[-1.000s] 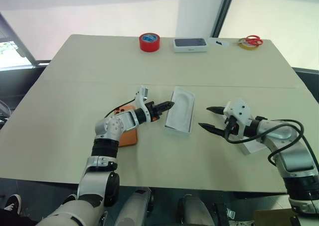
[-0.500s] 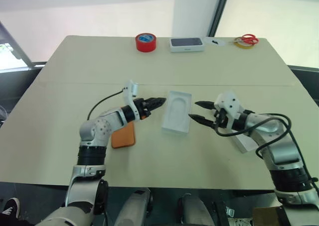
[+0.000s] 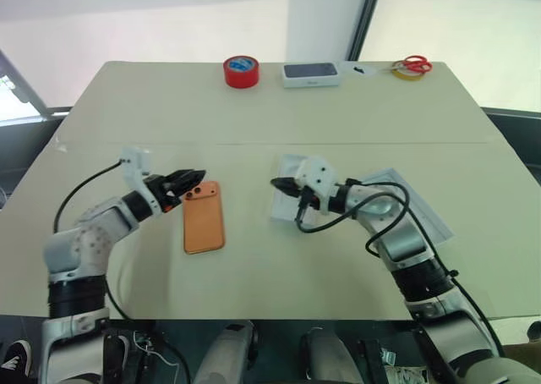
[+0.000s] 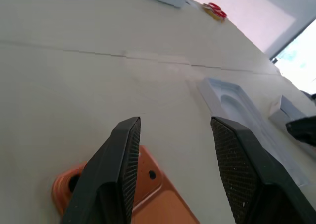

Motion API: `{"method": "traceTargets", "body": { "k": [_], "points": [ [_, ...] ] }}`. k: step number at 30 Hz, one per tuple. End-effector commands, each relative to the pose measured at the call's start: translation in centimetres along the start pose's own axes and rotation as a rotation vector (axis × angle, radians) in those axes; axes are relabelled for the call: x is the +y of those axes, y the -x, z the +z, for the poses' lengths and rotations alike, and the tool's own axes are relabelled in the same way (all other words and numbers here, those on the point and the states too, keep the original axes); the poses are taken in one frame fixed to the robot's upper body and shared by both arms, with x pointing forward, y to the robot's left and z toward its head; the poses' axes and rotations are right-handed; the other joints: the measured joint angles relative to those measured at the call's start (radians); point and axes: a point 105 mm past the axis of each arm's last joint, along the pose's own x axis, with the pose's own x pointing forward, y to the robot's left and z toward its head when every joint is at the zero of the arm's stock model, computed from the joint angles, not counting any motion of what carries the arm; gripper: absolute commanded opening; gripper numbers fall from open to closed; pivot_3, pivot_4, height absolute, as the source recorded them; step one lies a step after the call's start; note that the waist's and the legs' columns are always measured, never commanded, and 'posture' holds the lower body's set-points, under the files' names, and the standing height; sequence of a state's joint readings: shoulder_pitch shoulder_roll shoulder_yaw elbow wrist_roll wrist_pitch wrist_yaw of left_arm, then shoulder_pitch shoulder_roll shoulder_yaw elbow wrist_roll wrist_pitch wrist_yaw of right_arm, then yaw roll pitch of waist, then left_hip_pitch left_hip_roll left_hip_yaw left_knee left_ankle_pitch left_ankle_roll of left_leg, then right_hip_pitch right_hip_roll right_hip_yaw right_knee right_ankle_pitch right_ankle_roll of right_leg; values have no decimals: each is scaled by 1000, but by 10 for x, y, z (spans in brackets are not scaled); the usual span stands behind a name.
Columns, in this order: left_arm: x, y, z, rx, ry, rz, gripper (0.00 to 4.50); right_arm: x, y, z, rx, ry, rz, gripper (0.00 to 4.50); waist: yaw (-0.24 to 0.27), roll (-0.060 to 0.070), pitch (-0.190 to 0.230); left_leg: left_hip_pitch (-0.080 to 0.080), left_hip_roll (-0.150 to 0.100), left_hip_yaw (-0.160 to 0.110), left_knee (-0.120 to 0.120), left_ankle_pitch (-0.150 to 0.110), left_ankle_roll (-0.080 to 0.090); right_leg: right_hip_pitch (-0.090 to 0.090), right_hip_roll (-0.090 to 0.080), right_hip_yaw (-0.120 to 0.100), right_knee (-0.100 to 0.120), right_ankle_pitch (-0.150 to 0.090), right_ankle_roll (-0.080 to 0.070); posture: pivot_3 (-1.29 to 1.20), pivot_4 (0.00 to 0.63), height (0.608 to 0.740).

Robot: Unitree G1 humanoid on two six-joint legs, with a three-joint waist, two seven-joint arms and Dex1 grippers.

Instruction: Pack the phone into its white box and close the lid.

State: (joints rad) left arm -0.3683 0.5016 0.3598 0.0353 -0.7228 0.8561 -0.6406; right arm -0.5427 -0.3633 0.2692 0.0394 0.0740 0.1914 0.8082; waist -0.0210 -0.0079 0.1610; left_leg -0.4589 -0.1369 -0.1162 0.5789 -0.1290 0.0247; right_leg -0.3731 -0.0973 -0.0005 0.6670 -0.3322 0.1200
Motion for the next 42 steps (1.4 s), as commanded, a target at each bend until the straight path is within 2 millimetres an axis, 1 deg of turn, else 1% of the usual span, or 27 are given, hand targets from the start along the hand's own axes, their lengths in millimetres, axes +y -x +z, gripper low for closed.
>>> {"method": "traceTargets", "body": {
  "k": [1, 2, 4, 6, 8, 9, 11, 12, 14, 17, 19, 21, 24, 26, 28, 31, 35, 37, 39, 42],
  "points": [
    [2, 21, 9, -23, 102, 14, 2386, 9, -14, 28, -86, 75, 76, 21, 2, 0, 0, 0, 0, 0, 0, 0, -1, 0, 0, 0, 0, 0, 0, 0, 150, 740],
    [1, 26, 9, -15, 129, 6, 2386, 14, -19, 28, -70, 118, 98, 21, 2, 0, 0, 0, 0, 0, 0, 0, -2, 0, 0, 0, 1, 0, 0, 0, 150, 740],
    [3, 34, 7, 2, 125, 30, 2386, 20, -29, 24, -37, 195, 110, 21, 2, 0, 0, 0, 1, 0, 0, 0, -2, 0, 0, 0, 1, 0, 0, 0, 150, 740],
    [13, 46, 4, 16, 160, 81, 2386, 25, -42, 21, -10, 213, 118, 21, 3, 0, 0, 1, 1, 0, -1, 0, -3, 0, 1, 0, 1, 0, -1, 0, 150, 740],
    [21, 57, -4, 57, 239, 124, 2386, 30, -55, 15, 28, 199, 128, 21, 3, 0, 0, 1, 1, 0, -1, 0, -3, 0, 1, 0, 1, 1, -1, 0, 150, 740],
    [22, 59, -6, 53, 264, 129, 2386, 34, -60, 14, 42, 214, 140, 21, 2, 0, 0, 1, 1, 0, -2, 0, -3, 0, 1, 1, 1, 1, -1, 0, 150, 740],
    [28, 61, -16, 83, 328, 166, 2386, 40, -69, 9, 82, 243, 153, 21, 5, 0, 0, 2, 1, 0, -2, 0, -4, 0, 1, 1, 1, 1, -1, 0, 150, 740],
    [28, 60, -21, 110, 301, 185, 2386, 42, -72, 8, 96, 258, 161, 21, 7, 0, 0, 2, 1, 0, -2, 1, -4, 0, 1, 1, 1, 1, -1, 0, 150, 740],
    [22, 55, -32, 170, 287, 174, 2386, 49, -76, 1, 148, 288, 203, 21, 7, 0, 0, 2, 1, 0, -2, 1, -4, 0, 2, 1, 1, 1, -2, 0, 150, 740],
    [13, 46, -40, 206, 278, 149, 2386, 54, -79, -10, 225, 323, 246, 21, 9, 0, 0, 2, 1, 1, -2, 1, -5, 0, 2, 1, 1, 1, -2, 0, 150, 740],
    [13, 42, -47, 240, 291, 155, 2386, 56, -79, -13, 249, 345, 267, 21, 7, 0, 0, 2, 1, 1, -3, 1, -5, 0, 2, 1, 1, 1, -2, 0, 150, 740],
    [11, 37, -54, 275, 292, 153, 2386, 60, -81, -15, 259, 344, 284, 21, 7, 0, -1, 3, 1, 1, -3, 1, -5, 0, 1, 2, 1, 1, -2, 0, 150, 740],
    [-1, 32, -72, 371, 265, 114, 2386, 62, -83, -14, 266, 346, 291, 21, 6, 0, -1, 6, 1, 1, -5, 1, -5, 1, 1, 3, 1, 1, -2, 0, 150, 740],
    [-9, 30, -85, 428, 283, 81, 2386, 62, -84, -13, 263, 343, 288, 21, 7, 0, -1, 9, 1, 3, -6, 1, -5, 4, 1, 4, 1, 1, -2, 0, 150, 740],
    [-15, 28, -92, 438, 327, 52, 2386, 61, -85, -10, 257, 339, 282, 21, 8, 1, -2, 14, 0, 4, -8, 1, -5, 7, 1, 6, 1, 1, -2, 0, 150, 740],
    [-19, 21, -90, 405, 371, 19, 2386, 59, -85, -8, 252, 327, 275, 21, 11, 2, -6, 16, 0, 5, -11, 1, -5, 8, 0, 7, 0, 1, -2, 0, 150, 740],
    [-21, 8, -74, 321, 428, -30, 2386, 58, -83, -9, 259, 318, 272, 21, 14, 2, -7, 16, -1, 4, -11, 1, -5, 8, 0, 8, -1, 1, -2, 0, 150, 740],
    [-22, 7, -72, 326, 433, -37, 2386, 59, -82, -10, 264, 312, 274, 21, 10, 2, -7, 16, -1, 4, -11, 1, -5, 8, 0, 8, -1, 1, -2, 0, 150, 740],
    [-19, 9, -73, 332, 411, -13, 2386, 58, -82, -11, 268, 309, 269, 21, 6, 2, -7, 16, -1, 4, -12, 1, -5, 7, 0, 8, -1, 1, -2, 0, 150, 740],
    [-13, 13, -70, 321, 426, 1, 2386, 58, -81, -12, 270, 308, 266, 21, 6, 2, -7, 16, -1, 4, -14, 1, -6, 6, 0, 9, -1, 1, -2, 0, 150, 740]
  ]
}}
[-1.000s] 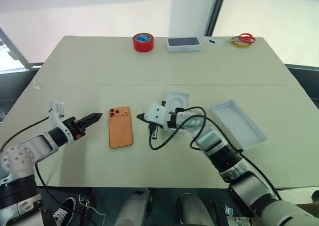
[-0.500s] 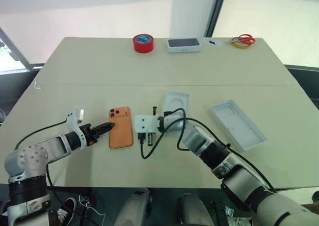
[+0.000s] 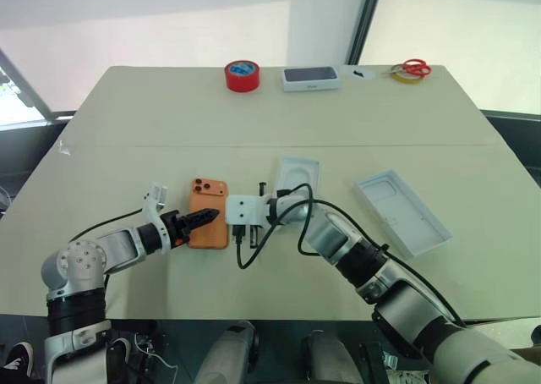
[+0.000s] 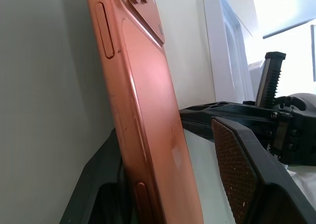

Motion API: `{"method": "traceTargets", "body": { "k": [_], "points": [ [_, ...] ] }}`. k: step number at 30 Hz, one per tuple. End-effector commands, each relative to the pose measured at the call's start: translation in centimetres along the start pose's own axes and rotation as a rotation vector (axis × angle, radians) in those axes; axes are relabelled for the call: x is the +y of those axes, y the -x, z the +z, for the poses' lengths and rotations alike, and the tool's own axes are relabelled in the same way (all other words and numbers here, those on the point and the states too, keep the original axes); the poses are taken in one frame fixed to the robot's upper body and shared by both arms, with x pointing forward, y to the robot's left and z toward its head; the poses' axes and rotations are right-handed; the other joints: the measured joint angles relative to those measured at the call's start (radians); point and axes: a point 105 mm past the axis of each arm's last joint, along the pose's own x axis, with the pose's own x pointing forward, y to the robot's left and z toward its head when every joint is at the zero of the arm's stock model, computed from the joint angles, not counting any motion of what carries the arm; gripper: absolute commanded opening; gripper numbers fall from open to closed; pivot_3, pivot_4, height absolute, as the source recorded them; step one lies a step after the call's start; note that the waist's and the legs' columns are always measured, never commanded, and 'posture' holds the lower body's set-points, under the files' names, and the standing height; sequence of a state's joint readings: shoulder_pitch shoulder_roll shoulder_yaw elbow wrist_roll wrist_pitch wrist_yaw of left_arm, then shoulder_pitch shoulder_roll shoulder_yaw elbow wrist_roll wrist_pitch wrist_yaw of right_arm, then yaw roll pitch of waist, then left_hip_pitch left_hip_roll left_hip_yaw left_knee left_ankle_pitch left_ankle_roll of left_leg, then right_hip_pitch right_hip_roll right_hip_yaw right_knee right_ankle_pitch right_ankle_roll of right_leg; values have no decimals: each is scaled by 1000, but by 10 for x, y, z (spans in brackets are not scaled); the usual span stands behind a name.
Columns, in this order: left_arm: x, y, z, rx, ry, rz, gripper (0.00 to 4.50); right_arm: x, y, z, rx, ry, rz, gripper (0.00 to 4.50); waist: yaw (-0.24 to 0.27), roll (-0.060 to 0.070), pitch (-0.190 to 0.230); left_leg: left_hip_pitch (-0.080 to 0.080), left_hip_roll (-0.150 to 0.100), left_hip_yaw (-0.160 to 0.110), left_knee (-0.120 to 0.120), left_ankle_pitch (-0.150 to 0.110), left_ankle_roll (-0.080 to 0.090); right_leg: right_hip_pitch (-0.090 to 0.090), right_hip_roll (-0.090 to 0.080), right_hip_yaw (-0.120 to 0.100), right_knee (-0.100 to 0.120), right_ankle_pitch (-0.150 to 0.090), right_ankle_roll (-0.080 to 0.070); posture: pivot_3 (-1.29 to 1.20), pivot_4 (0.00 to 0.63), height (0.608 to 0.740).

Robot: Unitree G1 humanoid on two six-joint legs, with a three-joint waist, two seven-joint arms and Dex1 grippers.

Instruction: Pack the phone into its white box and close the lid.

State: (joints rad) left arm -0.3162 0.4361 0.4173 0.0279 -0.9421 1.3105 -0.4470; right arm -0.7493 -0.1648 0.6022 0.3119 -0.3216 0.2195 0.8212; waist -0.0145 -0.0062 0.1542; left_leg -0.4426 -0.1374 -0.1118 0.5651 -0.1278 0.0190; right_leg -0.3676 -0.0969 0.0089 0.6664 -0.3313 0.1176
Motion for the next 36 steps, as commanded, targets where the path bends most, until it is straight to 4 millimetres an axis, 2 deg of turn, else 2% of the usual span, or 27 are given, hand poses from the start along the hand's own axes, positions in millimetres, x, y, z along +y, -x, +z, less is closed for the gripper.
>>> {"method": "traceTargets", "body": {
  "k": [1, 5, 10, 14, 18, 21, 23, 25, 30, 36],
  "points": [
    [7, 5, -4, 26, 20, 22, 2386, -3, 2, 7, -21, 6, -13, 21, -1, 0, 0, 0, 0, 0, 0, 0, 0, 0, 0, 0, 0, 0, 0, 0, 150, 740],
    [11, 10, -4, 19, 46, 18, 2386, -2, 2, 8, -24, 5, -12, 21, -3, 0, 0, 0, 0, 0, -2, 0, -1, -1, 0, 1, 0, 0, 0, 0, 150, 740],
    [14, 12, -1, -10, 85, 11, 91, -5, 3, 10, -41, 8, -29, 0, -1, -2, -1, 0, 0, 0, -3, 1, -1, -3, 1, 2, 0, 0, 0, 0, 150, 740],
    [10, 13, -2, -30, 128, -46, 38, -18, 10, 26, -138, 0, -110, 0, -5, -2, -1, 1, 1, 0, -4, 1, -1, -3, 1, 3, 0, 0, 0, 0, 150, 740],
    [-1, 16, 4, -75, 188, -134, 38, -27, 26, 43, -308, -171, -96, 0, -4, -3, 0, 0, 1, 0, -5, 1, -2, -4, 1, 4, 0, 0, 0, 0, 150, 740],
    [-10, 19, 15, -120, 166, -174, 0, -34, 47, 40, -376, -236, -64, 895, -4, -3, 0, 0, 1, 0, -5, 1, -2, -4, 1, 4, 0, 0, 0, 0, 150, 740],
    [-15, 20, 22, -148, 158, -200, 0, -29, 61, 34, -384, -187, -40, 1922, 3, -4, 1, 0, 1, 0, -4, 1, -2, -4, 1, 4, 0, 0, 0, 0, 150, 740],
    [-20, 18, 26, -160, 135, -209, 0, -15, 75, 25, -359, -126, 13, 2848, 8, -5, 1, -1, 1, 0, -4, 1, -1, -4, 1, 4, -1, 0, 0, 0, 150, 740],
    [-24, 12, 23, -140, 94, -192, 0, -5, 98, -11, -231, -39, -11, 2848, -2, -6, 2, -2, 0, 0, -4, 1, -1, -4, 0, 4, -2, 0, 0, 0, 150, 740],
    [-29, 2, 21, -135, 95, -201, 0, 0, 106, -42, -121, -49, -49, 2848, -2, -7, 2, -2, 3, 0, -5, 1, -1, -5, 1, 4, -2, 0, -1, 0, 150, 740]
  ]
}}
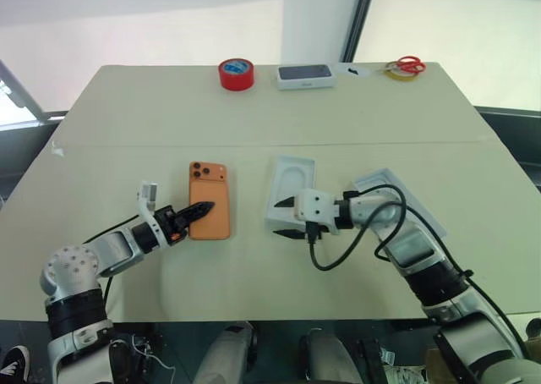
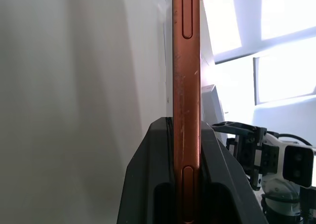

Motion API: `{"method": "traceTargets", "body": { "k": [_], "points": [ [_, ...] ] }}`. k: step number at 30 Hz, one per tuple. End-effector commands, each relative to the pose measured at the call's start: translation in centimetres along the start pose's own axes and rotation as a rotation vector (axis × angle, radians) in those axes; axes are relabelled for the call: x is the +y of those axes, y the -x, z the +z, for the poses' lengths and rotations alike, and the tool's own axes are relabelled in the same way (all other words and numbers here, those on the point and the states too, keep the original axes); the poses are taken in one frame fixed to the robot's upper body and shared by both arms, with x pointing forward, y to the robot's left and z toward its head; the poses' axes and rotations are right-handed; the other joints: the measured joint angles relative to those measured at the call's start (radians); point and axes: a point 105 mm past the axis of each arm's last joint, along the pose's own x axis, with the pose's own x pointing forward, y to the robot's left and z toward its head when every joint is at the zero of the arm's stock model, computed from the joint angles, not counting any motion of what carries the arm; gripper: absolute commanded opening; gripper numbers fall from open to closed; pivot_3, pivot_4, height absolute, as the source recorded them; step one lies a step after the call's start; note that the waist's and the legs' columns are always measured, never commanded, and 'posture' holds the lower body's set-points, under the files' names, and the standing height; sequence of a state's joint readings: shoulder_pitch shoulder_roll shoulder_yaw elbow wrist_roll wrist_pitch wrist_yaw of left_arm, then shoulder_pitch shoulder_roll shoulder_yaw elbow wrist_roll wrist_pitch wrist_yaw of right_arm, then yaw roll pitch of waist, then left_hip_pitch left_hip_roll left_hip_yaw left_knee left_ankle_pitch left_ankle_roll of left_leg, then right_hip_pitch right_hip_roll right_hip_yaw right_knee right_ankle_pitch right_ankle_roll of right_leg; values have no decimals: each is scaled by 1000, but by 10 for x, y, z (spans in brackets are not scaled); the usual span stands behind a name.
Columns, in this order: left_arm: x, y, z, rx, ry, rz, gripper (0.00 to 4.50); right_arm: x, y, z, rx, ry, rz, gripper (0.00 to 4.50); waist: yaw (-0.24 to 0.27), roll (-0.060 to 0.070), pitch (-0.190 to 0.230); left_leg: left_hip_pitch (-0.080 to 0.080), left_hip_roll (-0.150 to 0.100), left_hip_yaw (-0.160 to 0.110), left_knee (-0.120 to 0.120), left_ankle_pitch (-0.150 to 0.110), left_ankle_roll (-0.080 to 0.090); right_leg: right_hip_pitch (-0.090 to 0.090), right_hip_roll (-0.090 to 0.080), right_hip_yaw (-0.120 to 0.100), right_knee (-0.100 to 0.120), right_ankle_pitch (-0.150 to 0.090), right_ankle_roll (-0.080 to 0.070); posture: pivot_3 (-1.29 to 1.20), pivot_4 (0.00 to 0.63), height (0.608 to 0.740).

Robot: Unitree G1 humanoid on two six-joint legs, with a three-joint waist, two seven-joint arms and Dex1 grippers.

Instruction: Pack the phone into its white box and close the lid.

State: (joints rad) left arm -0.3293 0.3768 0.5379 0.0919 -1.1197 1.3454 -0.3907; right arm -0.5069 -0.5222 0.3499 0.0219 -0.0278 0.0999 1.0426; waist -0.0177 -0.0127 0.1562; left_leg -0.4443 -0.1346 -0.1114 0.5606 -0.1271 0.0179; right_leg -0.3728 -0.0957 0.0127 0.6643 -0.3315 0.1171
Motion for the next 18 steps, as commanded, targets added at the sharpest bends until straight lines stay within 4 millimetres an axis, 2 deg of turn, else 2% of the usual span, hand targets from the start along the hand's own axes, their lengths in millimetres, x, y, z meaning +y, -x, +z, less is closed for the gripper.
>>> {"method": "traceTargets", "body": {
  "k": [1, 4, 7, 9, 18],
  "points": [
    [-19, -8, 9, -27, -64, -57, 0, -6, 5, 2, 7, 57, -55, 2848, 3, -1, 1, 0, 0, 0, 0, 0, 0, 0, 0, 0, 0, 0, 0, 0, 150, 740],
    [-21, -13, 9, -26, -76, -56, 0, -4, 6, -4, 19, 44, -49, 2848, 6, -2, 1, 0, 0, 0, 1, 0, 0, 0, 0, 0, 0, 0, 0, 0, 150, 740],
    [-22, -14, 9, -23, -78, -57, 0, -2, 6, -6, 20, 30, -48, 2054, 7, -2, 1, -1, 0, 0, 1, 0, 0, 0, 0, 0, -1, 0, 0, 0, 150, 740],
    [-22, -14, 9, -20, -77, -60, 0, -2, 6, -5, 10, 32, -53, 1121, 6, -2, 1, -1, 0, 0, 1, 0, 0, 0, 0, 0, -1, 0, 0, 0, 150, 740],
    [-26, -16, 7, -7, -73, -71, 0, 2, 5, -11, 30, 5, -55, 1121, 6, -3, 2, -1, 0, 0, 1, 0, 0, 0, 0, 0, -1, 0, 0, 0, 150, 740]
  ]
}}
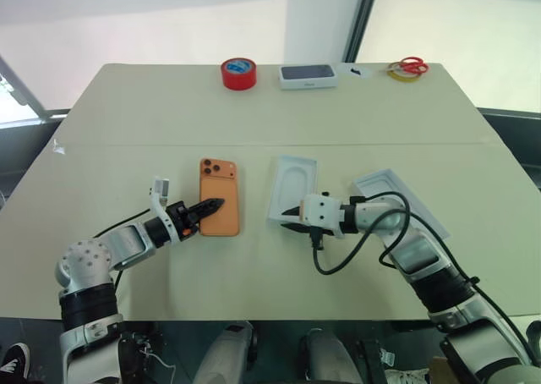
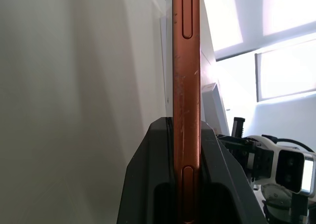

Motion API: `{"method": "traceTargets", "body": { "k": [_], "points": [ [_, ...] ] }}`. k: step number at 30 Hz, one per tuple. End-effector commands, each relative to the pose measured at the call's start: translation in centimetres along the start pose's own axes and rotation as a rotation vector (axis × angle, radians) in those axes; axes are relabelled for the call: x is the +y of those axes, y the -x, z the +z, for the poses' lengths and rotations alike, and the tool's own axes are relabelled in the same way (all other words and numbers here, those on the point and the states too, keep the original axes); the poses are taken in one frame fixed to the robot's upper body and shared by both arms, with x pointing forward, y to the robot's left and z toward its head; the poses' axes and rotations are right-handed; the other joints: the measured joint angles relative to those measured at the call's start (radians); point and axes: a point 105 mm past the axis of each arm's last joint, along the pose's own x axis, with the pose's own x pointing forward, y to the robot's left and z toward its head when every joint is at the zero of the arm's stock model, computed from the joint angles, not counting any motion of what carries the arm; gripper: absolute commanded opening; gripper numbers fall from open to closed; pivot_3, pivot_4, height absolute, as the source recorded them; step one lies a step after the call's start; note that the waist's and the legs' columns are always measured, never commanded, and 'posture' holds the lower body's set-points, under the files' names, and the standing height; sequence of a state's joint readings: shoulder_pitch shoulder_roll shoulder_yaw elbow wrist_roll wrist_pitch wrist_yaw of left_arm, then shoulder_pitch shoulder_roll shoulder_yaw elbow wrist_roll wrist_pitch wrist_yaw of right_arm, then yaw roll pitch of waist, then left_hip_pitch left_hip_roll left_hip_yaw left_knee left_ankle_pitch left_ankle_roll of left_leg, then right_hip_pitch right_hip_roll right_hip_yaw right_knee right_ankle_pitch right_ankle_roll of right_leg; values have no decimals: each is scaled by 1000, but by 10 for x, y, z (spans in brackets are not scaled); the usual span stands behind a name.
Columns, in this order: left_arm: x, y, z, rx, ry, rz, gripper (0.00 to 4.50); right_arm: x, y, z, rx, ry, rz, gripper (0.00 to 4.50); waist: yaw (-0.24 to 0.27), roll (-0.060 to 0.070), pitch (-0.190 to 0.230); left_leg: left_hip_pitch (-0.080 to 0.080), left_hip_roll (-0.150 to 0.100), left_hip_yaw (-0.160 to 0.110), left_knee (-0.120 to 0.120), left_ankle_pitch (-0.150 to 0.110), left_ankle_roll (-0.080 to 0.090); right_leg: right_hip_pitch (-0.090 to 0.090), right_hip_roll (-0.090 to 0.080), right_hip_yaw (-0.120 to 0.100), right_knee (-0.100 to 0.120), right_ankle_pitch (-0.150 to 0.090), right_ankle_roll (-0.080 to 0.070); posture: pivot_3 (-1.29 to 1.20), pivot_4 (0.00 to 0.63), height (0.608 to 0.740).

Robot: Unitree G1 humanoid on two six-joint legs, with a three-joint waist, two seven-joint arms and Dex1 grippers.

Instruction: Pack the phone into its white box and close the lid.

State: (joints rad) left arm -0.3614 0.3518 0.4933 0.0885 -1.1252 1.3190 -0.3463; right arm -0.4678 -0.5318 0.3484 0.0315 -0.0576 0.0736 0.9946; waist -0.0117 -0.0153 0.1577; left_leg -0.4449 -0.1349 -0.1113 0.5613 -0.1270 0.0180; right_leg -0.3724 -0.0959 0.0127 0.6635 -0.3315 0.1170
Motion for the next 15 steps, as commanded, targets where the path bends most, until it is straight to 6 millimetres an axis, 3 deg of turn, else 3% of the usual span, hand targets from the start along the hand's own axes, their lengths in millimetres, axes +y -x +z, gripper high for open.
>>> {"method": "traceTargets", "body": {
  "k": [1, 3, 7, 15],
  "points": [
    [-20, -1, 8, -21, -52, -68, 0, -1, 3, 1, -5, -1, -7, 1121, 0, 0, 0, 0, 0, 0, 0, 0, 0, 0, 0, 0, 0, 0, 0, 0, 150, 740],
    [-20, -2, 8, -20, -53, -69, 0, 1, 3, 1, -5, -15, 5, 1121, 0, 0, 0, 0, 0, 0, 0, 0, 0, 0, 0, 0, 0, 0, 0, 0, 150, 740],
    [-23, -1, 8, -21, -48, -84, 0, -1, 3, -1, 16, 2, -8, 43, 0, 0, 0, 0, 0, 0, 0, 0, 0, 0, 0, 0, 0, 0, 0, 0, 150, 740],
    [-41, -1, 22, -63, -41, -154, 0, 15, 12, 13, -30, -4, 46, 43, 3, -1, 1, 0, 0, 0, 0, 0, 0, 0, 0, 0, 0, 0, 0, 0, 150, 740]
  ]
}}
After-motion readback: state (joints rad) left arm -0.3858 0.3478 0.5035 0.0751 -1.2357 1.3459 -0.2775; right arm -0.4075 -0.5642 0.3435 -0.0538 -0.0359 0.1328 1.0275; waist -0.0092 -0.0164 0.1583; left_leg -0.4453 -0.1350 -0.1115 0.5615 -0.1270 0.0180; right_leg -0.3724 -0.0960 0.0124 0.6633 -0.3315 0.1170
